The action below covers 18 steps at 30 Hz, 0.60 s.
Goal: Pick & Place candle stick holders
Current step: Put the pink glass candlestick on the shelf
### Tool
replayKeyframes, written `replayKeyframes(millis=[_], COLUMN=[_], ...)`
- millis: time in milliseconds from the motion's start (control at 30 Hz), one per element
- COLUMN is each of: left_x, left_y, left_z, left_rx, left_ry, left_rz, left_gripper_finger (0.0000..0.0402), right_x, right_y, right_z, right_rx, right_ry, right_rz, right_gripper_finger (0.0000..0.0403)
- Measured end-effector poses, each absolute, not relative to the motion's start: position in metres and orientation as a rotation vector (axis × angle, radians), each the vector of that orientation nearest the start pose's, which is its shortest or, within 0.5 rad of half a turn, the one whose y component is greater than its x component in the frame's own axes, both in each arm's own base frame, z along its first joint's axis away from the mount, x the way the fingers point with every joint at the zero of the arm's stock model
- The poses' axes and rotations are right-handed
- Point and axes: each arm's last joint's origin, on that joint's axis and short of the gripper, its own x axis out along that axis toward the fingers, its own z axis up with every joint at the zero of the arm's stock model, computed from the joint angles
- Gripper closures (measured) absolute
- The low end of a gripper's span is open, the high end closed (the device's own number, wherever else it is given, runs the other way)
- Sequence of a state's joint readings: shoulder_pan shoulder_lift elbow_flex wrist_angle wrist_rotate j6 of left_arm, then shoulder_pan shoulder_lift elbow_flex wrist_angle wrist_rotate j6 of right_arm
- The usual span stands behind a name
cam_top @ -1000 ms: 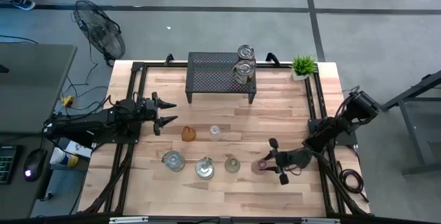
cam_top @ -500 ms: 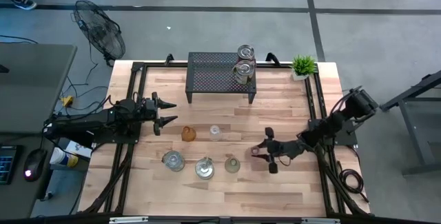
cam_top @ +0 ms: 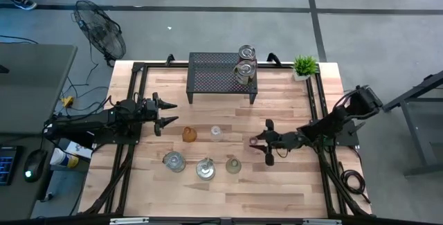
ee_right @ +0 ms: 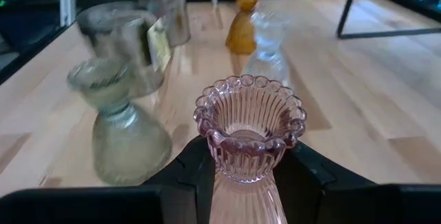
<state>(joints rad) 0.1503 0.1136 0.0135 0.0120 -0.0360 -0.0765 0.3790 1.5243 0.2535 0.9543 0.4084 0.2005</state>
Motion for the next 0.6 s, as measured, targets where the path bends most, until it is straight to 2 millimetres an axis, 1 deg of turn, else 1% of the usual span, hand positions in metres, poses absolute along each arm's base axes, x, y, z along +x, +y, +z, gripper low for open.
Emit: replayKeyframes(millis=[200,400,600], left_x=[0.102,0.102,0.103], left_y=[0.017,0.017,0.017], left_z=[0.160,0.160,0.161], left_rx=[-0.081,-0.081,-0.080], left_ry=[0.080,0.080,0.074], left_rz=[0.189,0.190,0.190], left_gripper_finger=[0.0153,0.0153,0.0153], right_x=[0.220,0.224,0.226], right_y=[0.059,0.039,0.027], right_z=[0.128,0.126,0.125], right_rx=[0.084,0.101,0.081], right_ry=[0.267,0.295,0.307], right_rz=[-0.056,-0.063,-0.048], right_gripper_finger=[0.0291,0.0291,0.0291])
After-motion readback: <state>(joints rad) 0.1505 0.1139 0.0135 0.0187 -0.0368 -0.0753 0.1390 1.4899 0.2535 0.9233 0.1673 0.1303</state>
